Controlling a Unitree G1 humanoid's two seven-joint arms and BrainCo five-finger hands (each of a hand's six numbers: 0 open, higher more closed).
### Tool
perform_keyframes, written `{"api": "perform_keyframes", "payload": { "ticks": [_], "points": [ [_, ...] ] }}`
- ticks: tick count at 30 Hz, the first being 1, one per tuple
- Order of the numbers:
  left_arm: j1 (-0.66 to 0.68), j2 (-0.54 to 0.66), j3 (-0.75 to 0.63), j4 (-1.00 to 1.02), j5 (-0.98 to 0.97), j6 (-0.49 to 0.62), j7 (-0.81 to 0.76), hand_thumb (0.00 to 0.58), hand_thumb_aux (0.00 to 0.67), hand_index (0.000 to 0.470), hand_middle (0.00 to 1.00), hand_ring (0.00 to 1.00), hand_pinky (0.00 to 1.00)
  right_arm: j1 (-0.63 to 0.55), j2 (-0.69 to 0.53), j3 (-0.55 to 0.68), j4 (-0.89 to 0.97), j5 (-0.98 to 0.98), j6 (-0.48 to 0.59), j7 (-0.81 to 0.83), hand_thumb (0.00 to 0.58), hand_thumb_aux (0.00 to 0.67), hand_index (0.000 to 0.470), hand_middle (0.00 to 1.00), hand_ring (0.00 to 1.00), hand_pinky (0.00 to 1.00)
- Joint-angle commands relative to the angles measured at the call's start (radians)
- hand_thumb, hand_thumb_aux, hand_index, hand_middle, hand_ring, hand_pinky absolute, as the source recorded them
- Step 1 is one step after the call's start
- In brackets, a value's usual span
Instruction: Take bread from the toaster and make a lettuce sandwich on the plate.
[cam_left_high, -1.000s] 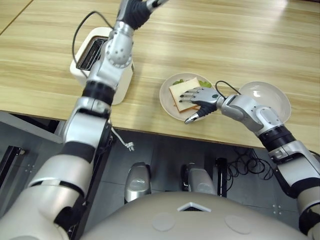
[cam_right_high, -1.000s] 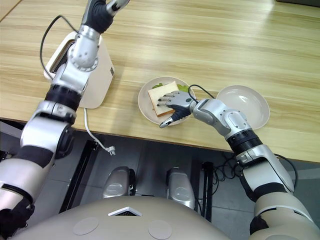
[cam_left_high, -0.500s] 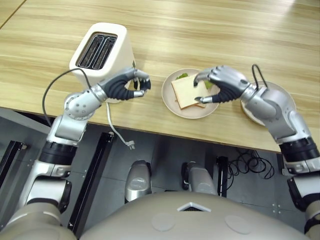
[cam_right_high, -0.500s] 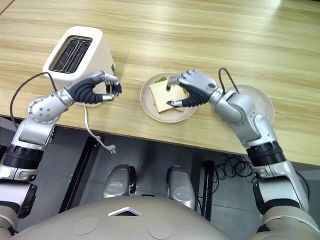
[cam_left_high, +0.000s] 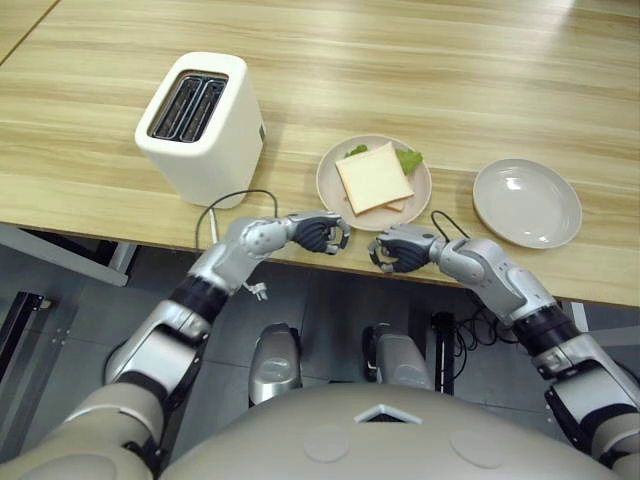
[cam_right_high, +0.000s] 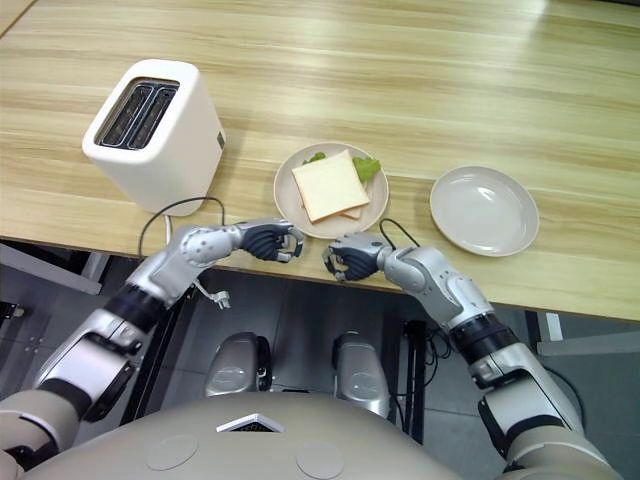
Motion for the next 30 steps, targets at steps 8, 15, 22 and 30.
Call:
{"api": "perform_keyframes", "payload": {
  "ticks": [8,15,22,30],
  "points": [
    [-0.312,-0.154,-0.002,0.528,0.096,0.003,0.263,0.58,0.67,0.46,1.0,1.0,1.0,-0.288,0.033,0.011,0.396,-0.138,0.093,-0.236,0.58,0.67,0.46,1.0,1.0,1.0],
    [-0.511,-0.255,0.037,0.783,0.094,0.109,0.389,0.58,0.67,0.46,1.0,1.0,1.0,-0.51,0.116,0.061,0.746,-0.146,0.026,-0.324,0.58,0.67,0.46,1.0,1.0,1.0],
    [-0.578,-0.293,0.092,0.833,0.072,0.15,0.431,0.58,0.67,0.46,1.0,1.0,1.0,-0.624,0.192,0.089,0.97,-0.138,-0.01,-0.426,0.58,0.67,0.46,1.0,1.0,1.0],
    [-0.582,-0.176,0.282,0.69,-0.078,-0.047,0.562,0.0,0.0,0.0,0.0,0.0,0.0,-0.558,0.052,-0.012,0.7,-0.069,-0.032,-0.526,0.0,0.0,0.0,0.0,0.0,0.0]
  ]
}}
